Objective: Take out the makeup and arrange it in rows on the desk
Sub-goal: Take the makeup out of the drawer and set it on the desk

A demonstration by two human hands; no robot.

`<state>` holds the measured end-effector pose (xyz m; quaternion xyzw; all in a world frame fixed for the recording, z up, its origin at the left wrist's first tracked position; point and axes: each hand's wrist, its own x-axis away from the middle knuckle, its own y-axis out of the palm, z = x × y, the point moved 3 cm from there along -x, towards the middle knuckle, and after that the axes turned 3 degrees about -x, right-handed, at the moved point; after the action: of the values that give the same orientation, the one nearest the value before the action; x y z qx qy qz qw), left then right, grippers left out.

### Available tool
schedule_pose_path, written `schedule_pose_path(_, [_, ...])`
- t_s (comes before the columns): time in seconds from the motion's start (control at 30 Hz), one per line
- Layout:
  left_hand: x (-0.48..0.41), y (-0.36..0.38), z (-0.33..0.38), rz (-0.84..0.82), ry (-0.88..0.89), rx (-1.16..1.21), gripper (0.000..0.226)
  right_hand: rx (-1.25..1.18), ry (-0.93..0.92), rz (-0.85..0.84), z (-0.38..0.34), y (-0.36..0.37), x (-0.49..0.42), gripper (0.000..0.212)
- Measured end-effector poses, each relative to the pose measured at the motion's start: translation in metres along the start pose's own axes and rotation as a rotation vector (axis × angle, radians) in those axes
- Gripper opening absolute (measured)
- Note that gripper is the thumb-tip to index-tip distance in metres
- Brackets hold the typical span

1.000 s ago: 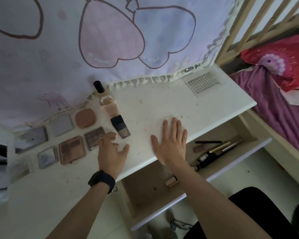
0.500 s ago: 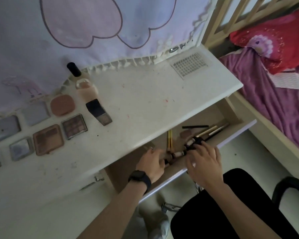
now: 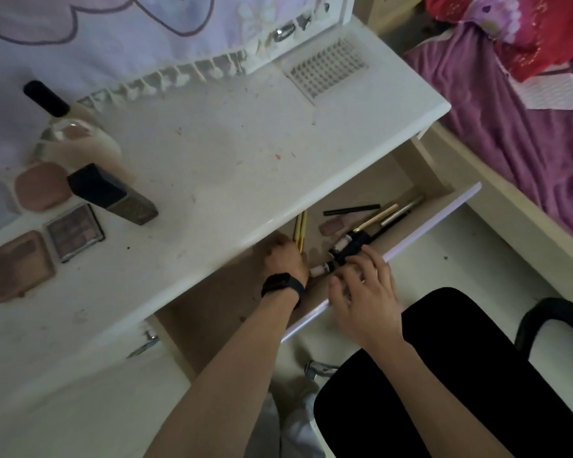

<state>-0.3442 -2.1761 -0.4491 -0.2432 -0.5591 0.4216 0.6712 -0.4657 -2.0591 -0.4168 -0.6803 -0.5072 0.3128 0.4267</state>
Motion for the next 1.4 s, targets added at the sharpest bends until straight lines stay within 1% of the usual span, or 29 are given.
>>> schedule_pose_path(0.1, [0.001, -0.001, -0.001, -0.064, 0.017, -0.006, 0.024, -0.003, -0.001, 0.007, 0.001, 0.003, 0.001, 0.038])
schedule_pose_path(0.27, [0.005, -0.011, -0.006, -0.115, 0.061, -0.026, 0.021, 0.009, 0.014, 0.002, 0.0, 0.004, 0.002, 0.037])
schedule_pose_path(0.37, [0.014, -0.014, -0.019, -0.147, 0.072, -0.036, 0.019, 0.082, 0.006, -0.003, 0.001, 0.002, 0.001, 0.036])
schedule_pose_path(0.43, [0.025, -0.016, -0.029, -0.164, 0.093, -0.022, 0.018, 0.156, 0.013, -0.039, 0.0, -0.003, -0.003, 0.039])
schedule_pose_path(0.5, [0.037, -0.021, -0.042, -0.175, 0.123, 0.011, 0.018, 0.254, 0.037, -0.141, -0.005, -0.011, -0.007, 0.041])
schedule_pose_path(0.57, [0.049, -0.027, -0.057, -0.194, 0.163, 0.036, 0.018, 0.355, 0.053, -0.281, -0.011, -0.017, -0.014, 0.042])
schedule_pose_path(0.63, [0.06, -0.033, -0.073, -0.212, 0.194, 0.062, 0.018, 0.4, 0.045, -0.406, -0.015, -0.019, -0.026, 0.042])
schedule_pose_path(0.77, [0.079, -0.042, -0.105, -0.227, 0.228, 0.105, 0.013, 0.345, -0.099, -0.611, -0.035, -0.007, -0.056, 0.032])
schedule_pose_path(0.83, [0.089, -0.047, -0.118, -0.236, 0.23, 0.154, 0.01, 0.327, -0.091, -0.736, -0.046, 0.003, -0.067, 0.035])
schedule_pose_path(0.9, [0.098, -0.054, -0.129, -0.247, 0.218, 0.203, 0.004, 0.375, -0.059, -0.861, -0.054, 0.014, -0.072, 0.034])
schedule_pose_path(0.97, [0.105, -0.061, -0.137, -0.246, 0.198, 0.251, 0.006, 0.427, -0.049, -0.917, -0.059, 0.023, -0.075, 0.028])
schedule_pose_path(1.07, [0.114, -0.069, -0.15, -0.222, 0.168, 0.341, 0.011, 0.484, -0.072, -0.954, -0.067, 0.033, -0.071, 0.019])
schedule_pose_path(1.17, [0.12, -0.071, -0.16, -0.209, 0.165, 0.407, 0.01, 0.526, -0.082, -1.008, -0.073, 0.038, -0.068, 0.015])
schedule_pose_path(1.27, [0.127, -0.071, -0.166, -0.203, 0.159, 0.497, 0.004, 0.54, -0.077, -1.055, -0.074, 0.038, -0.069, 0.017])
schedule_pose_path(1.4, [0.134, -0.078, -0.169, -0.162, 0.179, 0.584, 0.007, 0.571, -0.075, -1.133, -0.074, 0.039, -0.072, 0.027])
